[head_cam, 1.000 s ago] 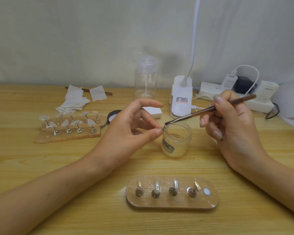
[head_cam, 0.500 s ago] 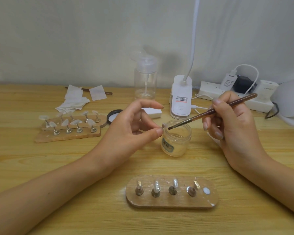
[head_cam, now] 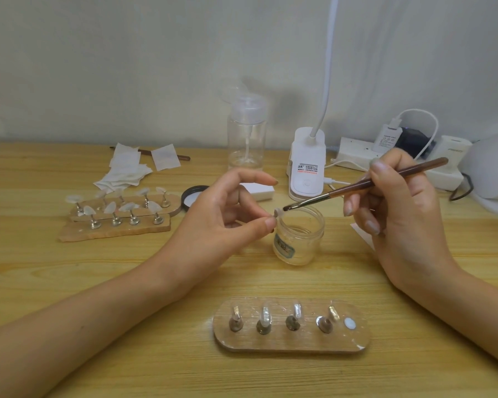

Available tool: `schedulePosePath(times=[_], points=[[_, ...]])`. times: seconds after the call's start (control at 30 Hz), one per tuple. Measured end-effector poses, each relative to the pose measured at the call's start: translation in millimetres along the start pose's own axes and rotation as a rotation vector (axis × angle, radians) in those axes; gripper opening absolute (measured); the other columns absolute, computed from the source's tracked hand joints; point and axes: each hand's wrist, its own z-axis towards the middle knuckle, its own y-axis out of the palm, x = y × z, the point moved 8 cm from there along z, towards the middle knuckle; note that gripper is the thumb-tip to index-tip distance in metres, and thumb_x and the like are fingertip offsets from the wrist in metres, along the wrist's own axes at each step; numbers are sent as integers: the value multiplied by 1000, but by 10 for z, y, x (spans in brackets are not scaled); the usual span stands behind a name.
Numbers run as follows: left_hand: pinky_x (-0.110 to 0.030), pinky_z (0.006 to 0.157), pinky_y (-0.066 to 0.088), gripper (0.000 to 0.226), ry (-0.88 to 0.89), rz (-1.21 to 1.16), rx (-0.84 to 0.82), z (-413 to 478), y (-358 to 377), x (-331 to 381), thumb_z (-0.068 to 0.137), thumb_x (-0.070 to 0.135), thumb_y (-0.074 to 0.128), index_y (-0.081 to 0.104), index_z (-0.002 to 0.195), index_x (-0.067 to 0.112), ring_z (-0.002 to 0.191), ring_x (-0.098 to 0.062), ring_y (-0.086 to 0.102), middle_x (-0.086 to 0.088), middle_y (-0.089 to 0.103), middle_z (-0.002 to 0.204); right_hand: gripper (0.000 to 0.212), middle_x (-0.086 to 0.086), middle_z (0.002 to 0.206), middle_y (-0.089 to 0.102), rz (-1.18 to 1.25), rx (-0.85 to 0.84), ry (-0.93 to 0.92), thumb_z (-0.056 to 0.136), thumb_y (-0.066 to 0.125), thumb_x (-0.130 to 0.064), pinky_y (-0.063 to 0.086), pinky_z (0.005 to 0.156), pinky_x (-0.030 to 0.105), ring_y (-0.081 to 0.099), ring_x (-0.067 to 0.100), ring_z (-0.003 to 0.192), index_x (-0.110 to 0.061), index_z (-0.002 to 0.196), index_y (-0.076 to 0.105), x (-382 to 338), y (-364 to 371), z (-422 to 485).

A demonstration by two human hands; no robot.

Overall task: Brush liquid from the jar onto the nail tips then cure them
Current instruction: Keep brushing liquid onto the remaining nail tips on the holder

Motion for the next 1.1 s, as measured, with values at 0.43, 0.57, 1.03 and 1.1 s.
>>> schedulePosePath(times=[0.43,0.57,1.03,1.1], points=[[-24,69,52,41,4,-2,4,5,-1,-1,87,5,73,62,119,27,90,-30,70,9,62,75,24,7,58,62,-15,13,-22,98,49,-23,21,40,28,33,12,37,-21,74,46,-28,-14,-8],[-30,72,55,41,6,7,12,12,-6,0,88,4,73,62,119,28,91,-28,70,9,63,76,23,8,62,65,2,-77,-41,95,53,-30,26,39,20,35,10,37,-17,78,44,-67,103,-27],[-26,69,55,41,12,9,5,8,-10,-8,87,7,73,61,120,29,90,-27,71,10,64,77,24,7,60,64,3,-11,-20,96,52,-26,24,39,21,32,12,38,-25,73,50,-42,-1,-8],[-27,69,55,41,11,6,5,10,-11,-12,87,6,73,61,120,29,91,-26,71,9,64,77,21,7,63,66,7,-62,-26,94,54,-31,27,39,19,33,11,38,-23,75,50,-50,56,-10]])
